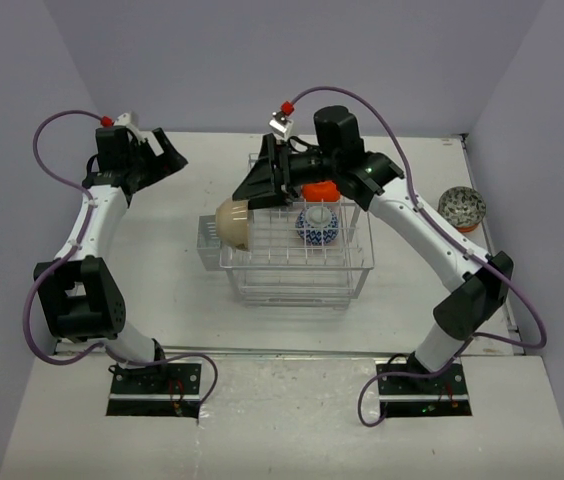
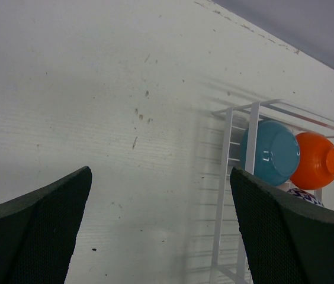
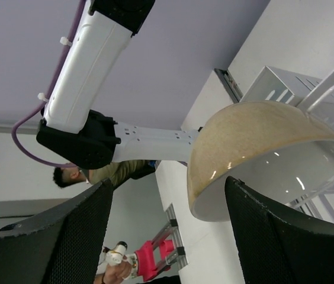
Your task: Unload the bowls from the dish rack
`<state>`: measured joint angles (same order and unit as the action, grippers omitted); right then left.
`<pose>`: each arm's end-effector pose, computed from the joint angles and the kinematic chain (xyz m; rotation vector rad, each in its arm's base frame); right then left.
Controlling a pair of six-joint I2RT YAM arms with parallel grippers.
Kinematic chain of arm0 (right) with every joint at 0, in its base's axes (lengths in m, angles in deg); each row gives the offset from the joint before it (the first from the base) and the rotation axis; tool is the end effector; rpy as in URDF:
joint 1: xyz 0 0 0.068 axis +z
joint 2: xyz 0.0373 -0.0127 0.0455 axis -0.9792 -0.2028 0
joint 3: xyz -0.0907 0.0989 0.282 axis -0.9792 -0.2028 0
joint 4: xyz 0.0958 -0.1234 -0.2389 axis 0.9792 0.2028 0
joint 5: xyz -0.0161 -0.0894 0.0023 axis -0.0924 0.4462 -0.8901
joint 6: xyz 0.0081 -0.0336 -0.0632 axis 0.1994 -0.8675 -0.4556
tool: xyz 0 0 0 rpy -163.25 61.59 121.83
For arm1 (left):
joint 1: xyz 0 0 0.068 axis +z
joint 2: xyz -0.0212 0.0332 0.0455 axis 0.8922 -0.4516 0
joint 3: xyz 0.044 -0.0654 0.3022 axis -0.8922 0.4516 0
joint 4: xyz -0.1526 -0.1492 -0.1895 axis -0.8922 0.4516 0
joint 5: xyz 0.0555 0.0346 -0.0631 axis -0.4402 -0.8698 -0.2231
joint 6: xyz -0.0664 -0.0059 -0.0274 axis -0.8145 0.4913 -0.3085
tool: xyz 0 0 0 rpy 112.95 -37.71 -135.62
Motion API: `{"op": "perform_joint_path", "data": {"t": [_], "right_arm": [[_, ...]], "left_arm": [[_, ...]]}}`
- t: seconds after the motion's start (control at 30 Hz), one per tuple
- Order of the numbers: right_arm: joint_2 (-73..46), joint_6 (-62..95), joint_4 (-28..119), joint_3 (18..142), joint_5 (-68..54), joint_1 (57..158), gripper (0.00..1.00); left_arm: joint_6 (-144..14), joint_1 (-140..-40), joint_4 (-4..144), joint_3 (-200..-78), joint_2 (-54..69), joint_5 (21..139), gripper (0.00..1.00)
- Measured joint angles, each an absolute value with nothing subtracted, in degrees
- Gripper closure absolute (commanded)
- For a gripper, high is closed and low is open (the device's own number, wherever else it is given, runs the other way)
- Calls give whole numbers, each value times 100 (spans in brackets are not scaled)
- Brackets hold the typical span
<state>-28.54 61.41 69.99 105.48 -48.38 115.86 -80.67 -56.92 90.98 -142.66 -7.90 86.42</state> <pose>0.3082 0.2942 0.4600 -0.4196 2.2373 1.7743 0.4095 0.0294 0.3358 -0.4750 2.1184 -0.4893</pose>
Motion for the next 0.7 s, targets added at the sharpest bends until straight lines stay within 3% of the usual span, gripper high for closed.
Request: {"op": "perform_joint_path", "data": {"t": [0.4,0.7], "right_arm": [[-2854,6705,6295,10085,-4797,11929,34],[-2817,7040,5989,9545,-4580,12069,57]], "left_arm": [[-8034,-5692,9122,-14266,-790,8640,1],[-7995,-5692,9122,-14266,-766,8638,1]]}}
